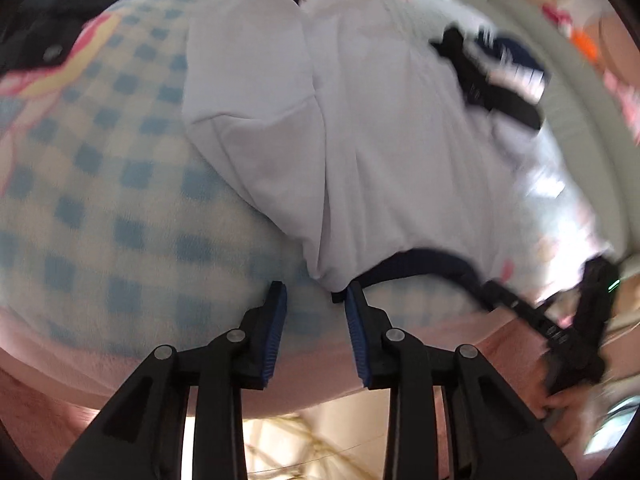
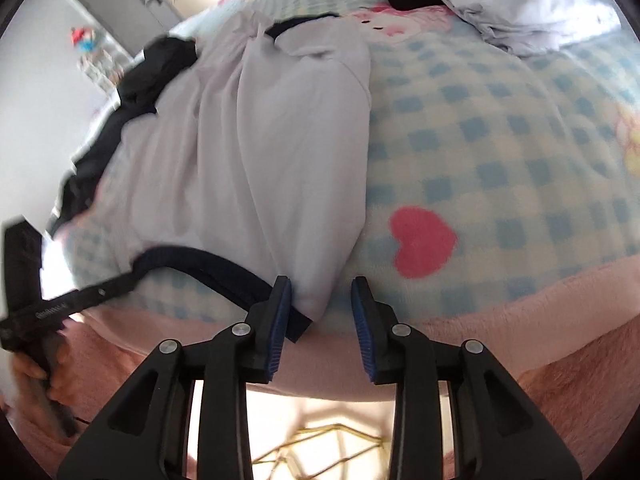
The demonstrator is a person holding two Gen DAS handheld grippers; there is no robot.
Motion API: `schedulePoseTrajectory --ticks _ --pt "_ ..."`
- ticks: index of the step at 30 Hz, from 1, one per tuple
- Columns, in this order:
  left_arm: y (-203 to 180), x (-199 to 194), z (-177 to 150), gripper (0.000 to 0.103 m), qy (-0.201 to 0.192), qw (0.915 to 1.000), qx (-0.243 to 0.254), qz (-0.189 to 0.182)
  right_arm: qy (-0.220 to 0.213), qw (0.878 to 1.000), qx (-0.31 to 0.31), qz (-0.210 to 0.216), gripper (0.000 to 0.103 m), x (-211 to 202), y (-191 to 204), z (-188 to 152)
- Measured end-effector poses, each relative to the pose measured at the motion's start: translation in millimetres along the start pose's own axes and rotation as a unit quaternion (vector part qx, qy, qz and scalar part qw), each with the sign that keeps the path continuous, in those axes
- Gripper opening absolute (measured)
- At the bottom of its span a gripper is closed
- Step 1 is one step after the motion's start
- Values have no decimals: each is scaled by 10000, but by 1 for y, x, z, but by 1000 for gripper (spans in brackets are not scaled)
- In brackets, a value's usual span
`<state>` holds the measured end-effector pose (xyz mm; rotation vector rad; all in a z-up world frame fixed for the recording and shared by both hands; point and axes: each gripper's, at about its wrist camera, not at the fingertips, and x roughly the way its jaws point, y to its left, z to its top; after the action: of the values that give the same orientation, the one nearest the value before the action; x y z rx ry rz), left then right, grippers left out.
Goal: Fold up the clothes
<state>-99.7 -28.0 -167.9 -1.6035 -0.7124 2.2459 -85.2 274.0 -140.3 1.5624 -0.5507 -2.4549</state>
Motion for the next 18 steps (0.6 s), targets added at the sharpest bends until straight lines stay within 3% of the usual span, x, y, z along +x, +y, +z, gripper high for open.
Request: schedulePoseTrajectory --ticks 3,5,9,11,14,18 --pt "14 -7 7 36 -179 9952 -555 -784 -382 9943 491 870 32 -12 -10 3" --pt "19 -3 10 36 -230 9940 -680 -823 -336 9956 486 729 32 -9 -8 5" --pt "10 12 9 34 -158 9957 -573 -716 -16 9988 324 369 32 10 -1 1" --pt "2 12 6 24 -252 9964 -465 -667 15 9990 295 327 32 14 2 -3" --pt "-2 6 5 15 -364 9982 -341 -341 -31 9996 142 247 32 8 8 -8" --pt "-2 -5 1 11 -319 9988 69 378 -153 9992 289 233 32 0 1 -7"
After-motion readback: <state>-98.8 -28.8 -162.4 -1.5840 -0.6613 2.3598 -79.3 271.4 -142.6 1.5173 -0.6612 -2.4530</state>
